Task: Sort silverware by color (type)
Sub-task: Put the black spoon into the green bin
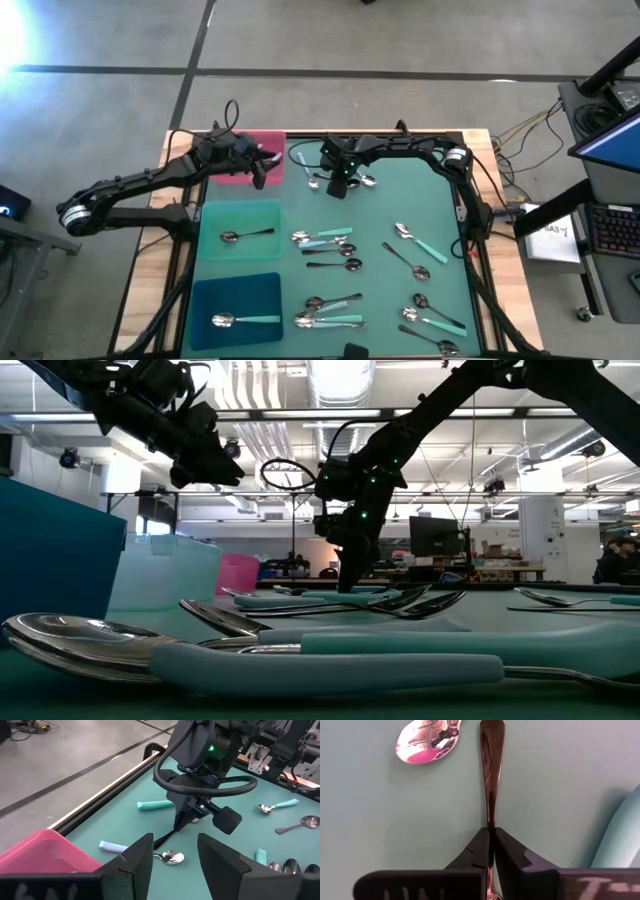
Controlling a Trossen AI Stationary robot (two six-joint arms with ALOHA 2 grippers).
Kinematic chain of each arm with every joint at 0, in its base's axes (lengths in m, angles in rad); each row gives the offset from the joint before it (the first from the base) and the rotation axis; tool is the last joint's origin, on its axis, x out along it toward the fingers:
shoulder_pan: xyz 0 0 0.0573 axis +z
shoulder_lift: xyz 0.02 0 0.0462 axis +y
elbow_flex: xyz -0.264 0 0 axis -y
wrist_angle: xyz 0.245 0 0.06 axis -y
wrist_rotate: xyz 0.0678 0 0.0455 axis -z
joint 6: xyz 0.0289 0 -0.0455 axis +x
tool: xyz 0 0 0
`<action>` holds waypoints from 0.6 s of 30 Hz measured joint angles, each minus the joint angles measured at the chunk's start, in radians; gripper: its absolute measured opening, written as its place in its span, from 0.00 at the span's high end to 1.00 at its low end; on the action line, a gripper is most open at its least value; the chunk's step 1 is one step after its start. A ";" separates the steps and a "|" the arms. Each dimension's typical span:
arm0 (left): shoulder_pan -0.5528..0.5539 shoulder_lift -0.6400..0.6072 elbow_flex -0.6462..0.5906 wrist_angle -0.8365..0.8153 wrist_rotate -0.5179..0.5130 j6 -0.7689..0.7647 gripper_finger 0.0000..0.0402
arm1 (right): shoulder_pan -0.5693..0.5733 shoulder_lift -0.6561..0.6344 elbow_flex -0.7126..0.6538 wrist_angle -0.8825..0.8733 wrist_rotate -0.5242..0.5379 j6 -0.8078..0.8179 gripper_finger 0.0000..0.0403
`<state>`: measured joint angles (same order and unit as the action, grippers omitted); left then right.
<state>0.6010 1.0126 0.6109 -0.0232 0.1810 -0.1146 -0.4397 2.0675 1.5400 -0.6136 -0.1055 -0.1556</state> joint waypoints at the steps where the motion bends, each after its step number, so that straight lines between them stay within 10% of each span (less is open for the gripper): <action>1: 0.000 0.000 -0.001 0.001 0.010 0.000 0.65 | 0.000 -0.010 0.000 -0.005 0.000 -0.002 0.98; 10: -0.011 0.000 -0.096 0.159 0.076 -0.031 0.66 | 0.001 -0.108 0.006 -0.013 -0.008 -0.025 0.98; 18: -0.075 0.000 -0.345 0.614 0.125 -0.068 0.66 | 0.005 -0.175 0.006 0.059 -0.002 -0.028 0.98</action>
<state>0.5265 1.0130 0.2656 0.5903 0.3061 -0.1822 -0.4349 1.8925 1.5455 -0.5545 -0.1075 -0.1834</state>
